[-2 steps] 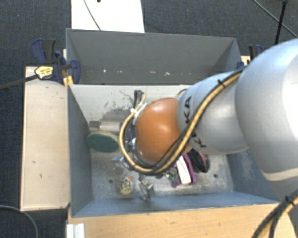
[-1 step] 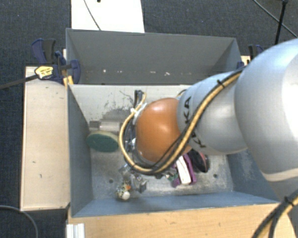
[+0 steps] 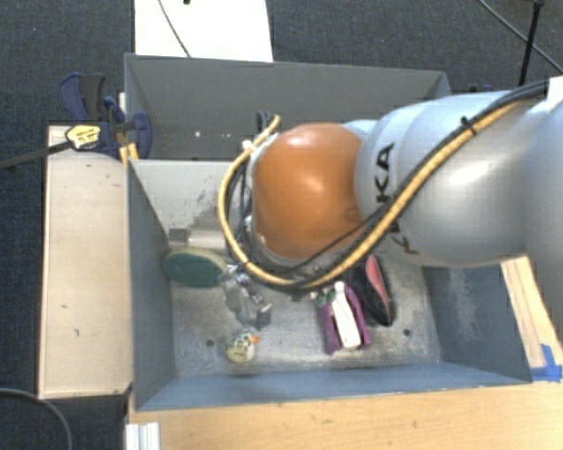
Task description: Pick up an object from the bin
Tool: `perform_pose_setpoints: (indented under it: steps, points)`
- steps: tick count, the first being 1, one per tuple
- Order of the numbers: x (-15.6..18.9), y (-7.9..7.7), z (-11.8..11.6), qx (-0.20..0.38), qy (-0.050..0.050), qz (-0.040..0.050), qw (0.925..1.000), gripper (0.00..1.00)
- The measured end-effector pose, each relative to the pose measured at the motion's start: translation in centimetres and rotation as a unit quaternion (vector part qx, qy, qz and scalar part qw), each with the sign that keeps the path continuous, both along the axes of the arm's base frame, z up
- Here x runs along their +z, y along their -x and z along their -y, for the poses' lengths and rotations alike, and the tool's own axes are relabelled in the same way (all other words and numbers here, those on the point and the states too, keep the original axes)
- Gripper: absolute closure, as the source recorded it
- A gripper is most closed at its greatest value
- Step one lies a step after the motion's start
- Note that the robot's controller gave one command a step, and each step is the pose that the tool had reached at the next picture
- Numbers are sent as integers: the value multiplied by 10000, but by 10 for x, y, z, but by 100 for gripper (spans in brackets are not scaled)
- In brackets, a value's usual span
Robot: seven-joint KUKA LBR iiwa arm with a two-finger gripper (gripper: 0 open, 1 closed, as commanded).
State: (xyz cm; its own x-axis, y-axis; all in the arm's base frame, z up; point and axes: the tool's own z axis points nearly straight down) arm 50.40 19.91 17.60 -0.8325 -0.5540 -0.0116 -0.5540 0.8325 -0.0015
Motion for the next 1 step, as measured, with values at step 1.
perform_pose_setpoints:
  steps: [1]
  points:
    - [-4, 2, 1, -14, 16, -43, 10000, 0]
